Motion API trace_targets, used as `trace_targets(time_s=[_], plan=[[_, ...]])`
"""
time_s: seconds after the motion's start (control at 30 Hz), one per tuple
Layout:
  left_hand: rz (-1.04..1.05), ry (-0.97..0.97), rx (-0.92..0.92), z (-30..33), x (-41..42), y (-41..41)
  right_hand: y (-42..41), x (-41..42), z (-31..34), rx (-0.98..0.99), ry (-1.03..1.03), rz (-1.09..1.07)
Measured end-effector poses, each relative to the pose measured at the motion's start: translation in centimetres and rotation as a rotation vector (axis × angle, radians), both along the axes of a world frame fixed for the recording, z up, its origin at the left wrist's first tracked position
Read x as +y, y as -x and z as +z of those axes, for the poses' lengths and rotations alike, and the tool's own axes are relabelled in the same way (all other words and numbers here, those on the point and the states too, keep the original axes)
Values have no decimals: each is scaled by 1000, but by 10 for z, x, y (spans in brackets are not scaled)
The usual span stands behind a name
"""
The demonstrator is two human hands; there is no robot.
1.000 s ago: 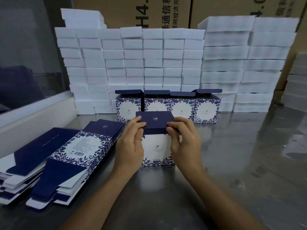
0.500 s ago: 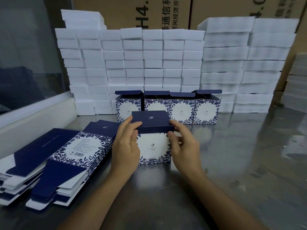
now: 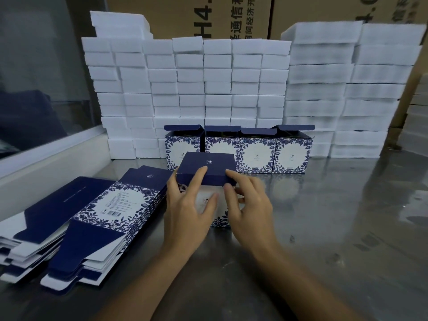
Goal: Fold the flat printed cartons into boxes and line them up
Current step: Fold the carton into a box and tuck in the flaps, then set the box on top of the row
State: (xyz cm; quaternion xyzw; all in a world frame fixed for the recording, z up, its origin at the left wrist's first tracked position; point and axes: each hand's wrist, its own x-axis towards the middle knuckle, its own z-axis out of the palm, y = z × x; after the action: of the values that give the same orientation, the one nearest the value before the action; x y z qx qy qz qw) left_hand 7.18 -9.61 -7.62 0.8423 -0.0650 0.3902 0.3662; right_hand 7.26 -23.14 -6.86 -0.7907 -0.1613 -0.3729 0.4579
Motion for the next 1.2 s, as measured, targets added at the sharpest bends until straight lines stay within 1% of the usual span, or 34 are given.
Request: trace_targets(time_s=[0.07,0.13,0.23,0.3,0.43,0.53,0.6,0.8,0.9,0.97,1.0,1.07,1.13,1.2], plan=[[4,-34,-33,0,1,0,1,1,0,11,29,-33],[-15,-66,-100,-1,1,1,2,2,-2,73,65,-41],[-84,-82,-139,-2,-3,3,0,2,-5,181,94,-38],[-163,-82,-146,-4,-4,2,-3,-1,-7,216,73,-48],[-334,-50,-80,-10,-10,1,-10,-7,-13,241,0,-123],[-419,33,3,-15,-17,-1,-14,-8,-15,259,-19,-208],[-445,62,26,-17,-19,-5,-17,-9,-15,260,-12,-234],[-473,60,87,-21,-19,-7,-23,-18,-15,332,106,-279],[-459,-4,107,-21,-18,-6,-25,-22,-16,321,122,-274],[-421,-40,172,-23,-16,-9,-26,-23,-17,298,112,-269],[-372,-85,233,-24,-13,-13,-27,-23,-18,287,101,-264],[-222,-242,367,-26,-7,-22,-28,-25,-18,261,55,-259],[-85,-345,423,-26,-1,-32,-31,-32,-14,215,-14,-264],[-52,-368,431,-27,2,-41,-36,-43,-6,122,-29,-284]])
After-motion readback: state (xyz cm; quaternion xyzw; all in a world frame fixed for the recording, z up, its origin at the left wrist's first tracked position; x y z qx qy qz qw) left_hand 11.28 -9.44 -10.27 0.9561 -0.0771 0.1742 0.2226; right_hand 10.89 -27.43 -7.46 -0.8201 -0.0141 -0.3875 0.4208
